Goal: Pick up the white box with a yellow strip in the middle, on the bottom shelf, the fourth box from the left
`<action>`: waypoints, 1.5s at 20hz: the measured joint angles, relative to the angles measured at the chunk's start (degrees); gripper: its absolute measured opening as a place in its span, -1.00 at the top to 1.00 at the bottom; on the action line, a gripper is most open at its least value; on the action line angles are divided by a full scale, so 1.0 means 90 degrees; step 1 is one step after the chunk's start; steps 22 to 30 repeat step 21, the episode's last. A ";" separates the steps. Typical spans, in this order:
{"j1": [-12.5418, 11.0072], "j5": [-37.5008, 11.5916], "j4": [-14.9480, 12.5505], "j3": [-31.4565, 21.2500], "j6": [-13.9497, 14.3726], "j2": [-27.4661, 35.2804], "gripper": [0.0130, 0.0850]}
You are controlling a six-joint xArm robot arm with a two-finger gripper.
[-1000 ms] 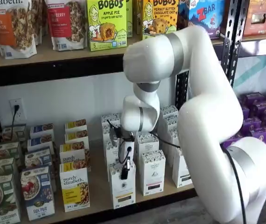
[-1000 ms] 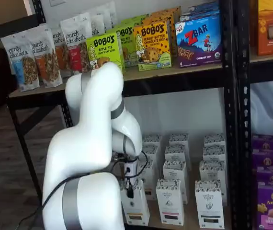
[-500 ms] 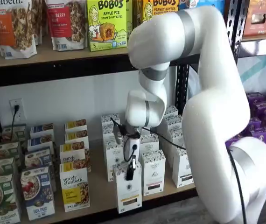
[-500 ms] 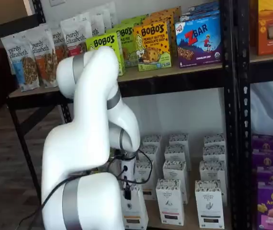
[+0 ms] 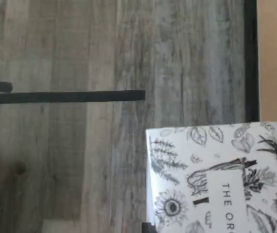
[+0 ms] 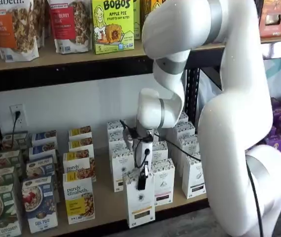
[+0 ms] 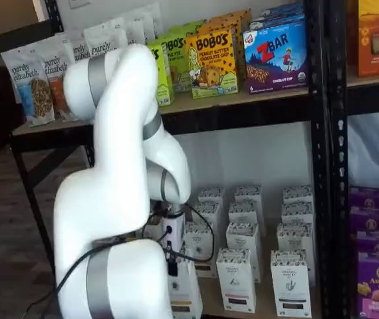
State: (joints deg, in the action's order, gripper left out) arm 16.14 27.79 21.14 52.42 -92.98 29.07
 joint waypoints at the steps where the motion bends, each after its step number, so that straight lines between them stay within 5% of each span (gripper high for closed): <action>1: 0.0002 0.0036 0.0018 -0.0128 -0.0010 -0.0149 0.00; 5: 0.0022 0.0116 -0.0259 -0.0698 0.0285 -0.0853 0.00; 20: 0.0199 0.0637 -0.0431 -0.1692 0.0738 -0.2662 0.00; 30: 0.0205 0.0659 -0.0441 -0.1735 0.0760 -0.2748 0.00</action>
